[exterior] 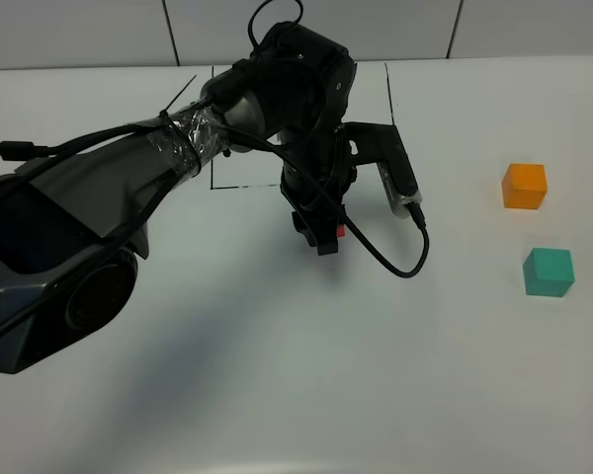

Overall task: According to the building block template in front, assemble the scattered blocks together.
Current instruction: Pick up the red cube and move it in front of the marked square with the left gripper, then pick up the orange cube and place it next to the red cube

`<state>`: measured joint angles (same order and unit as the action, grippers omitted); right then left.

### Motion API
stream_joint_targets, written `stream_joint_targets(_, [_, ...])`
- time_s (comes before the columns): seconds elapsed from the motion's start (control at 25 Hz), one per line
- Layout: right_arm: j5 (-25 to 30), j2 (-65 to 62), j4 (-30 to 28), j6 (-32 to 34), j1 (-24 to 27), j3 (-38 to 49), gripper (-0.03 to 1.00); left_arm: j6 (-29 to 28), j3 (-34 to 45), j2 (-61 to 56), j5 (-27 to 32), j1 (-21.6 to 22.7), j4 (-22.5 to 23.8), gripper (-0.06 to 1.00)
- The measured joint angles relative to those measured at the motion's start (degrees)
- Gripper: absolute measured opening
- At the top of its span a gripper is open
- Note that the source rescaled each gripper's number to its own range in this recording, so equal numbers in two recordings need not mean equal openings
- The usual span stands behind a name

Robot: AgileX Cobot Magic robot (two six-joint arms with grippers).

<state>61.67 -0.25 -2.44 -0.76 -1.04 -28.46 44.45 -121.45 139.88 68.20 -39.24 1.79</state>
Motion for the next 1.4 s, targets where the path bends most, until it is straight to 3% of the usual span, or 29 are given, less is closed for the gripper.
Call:
stream_joint_targets(1.12, [0.0, 0.0, 0.0, 0.0, 0.0, 0.0, 0.75, 5.1, -0.1, 4.6, -0.3, -1.1, 0.3, 0.00])
stream_joint_targets(1.24, [0.0, 0.0, 0.0, 0.0, 0.0, 0.0, 0.75, 4.4, -0.1, 4.6, -0.3, -1.1, 0.3, 0.15])
stream_joint_targets(1.4, [0.0, 0.0, 0.0, 0.0, 0.0, 0.0, 0.75, 1.9, -0.1, 4.1, 0.0, -1.1, 0.4, 0.56])
